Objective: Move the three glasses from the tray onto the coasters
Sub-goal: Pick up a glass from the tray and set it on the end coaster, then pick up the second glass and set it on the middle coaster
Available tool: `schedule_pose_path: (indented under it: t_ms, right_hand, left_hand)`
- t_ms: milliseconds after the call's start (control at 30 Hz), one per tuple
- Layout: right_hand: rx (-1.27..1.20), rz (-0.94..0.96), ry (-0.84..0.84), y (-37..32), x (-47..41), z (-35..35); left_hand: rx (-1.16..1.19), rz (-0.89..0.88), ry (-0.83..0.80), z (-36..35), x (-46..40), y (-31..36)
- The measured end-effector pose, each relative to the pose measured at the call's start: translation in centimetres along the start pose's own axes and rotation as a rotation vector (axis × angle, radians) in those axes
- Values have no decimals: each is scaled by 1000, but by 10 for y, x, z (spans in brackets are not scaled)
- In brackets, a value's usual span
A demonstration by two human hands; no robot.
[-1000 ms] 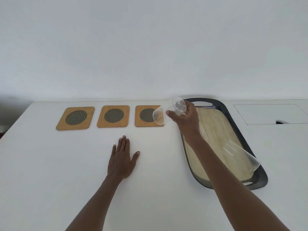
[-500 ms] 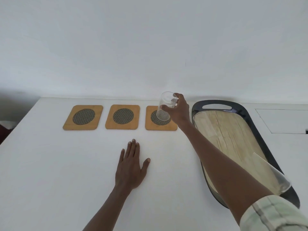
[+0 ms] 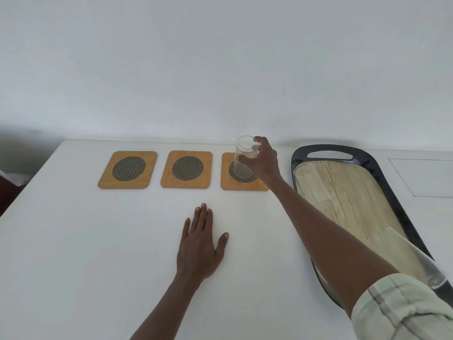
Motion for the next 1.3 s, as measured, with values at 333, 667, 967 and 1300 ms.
schedule_pose_path:
  t_ms: [333, 667, 967, 1300]
  right_hand:
    - [53, 13, 30, 0, 2, -1]
    - [65, -15, -19, 0, -1, -3]
    - [-139, 77, 303, -13, 61, 24]
    - [14, 81, 445, 32, 153, 65]
  left_hand:
    - [3, 2, -1, 0, 1, 0]
    - [7, 2, 2, 0, 0, -1]
    - [9, 5, 3, 1, 0, 0]
    - [3, 1, -14, 3, 1, 1]
Point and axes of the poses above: each hand's wrist, its own x-axis away from the middle knuckle, its own z-axis out of the back of the hand, y = z × x, the point moved 5 cm from there along -x, towards the middle knuckle, and after that the axes turned 1 degree about x, right-handed, at the moved point
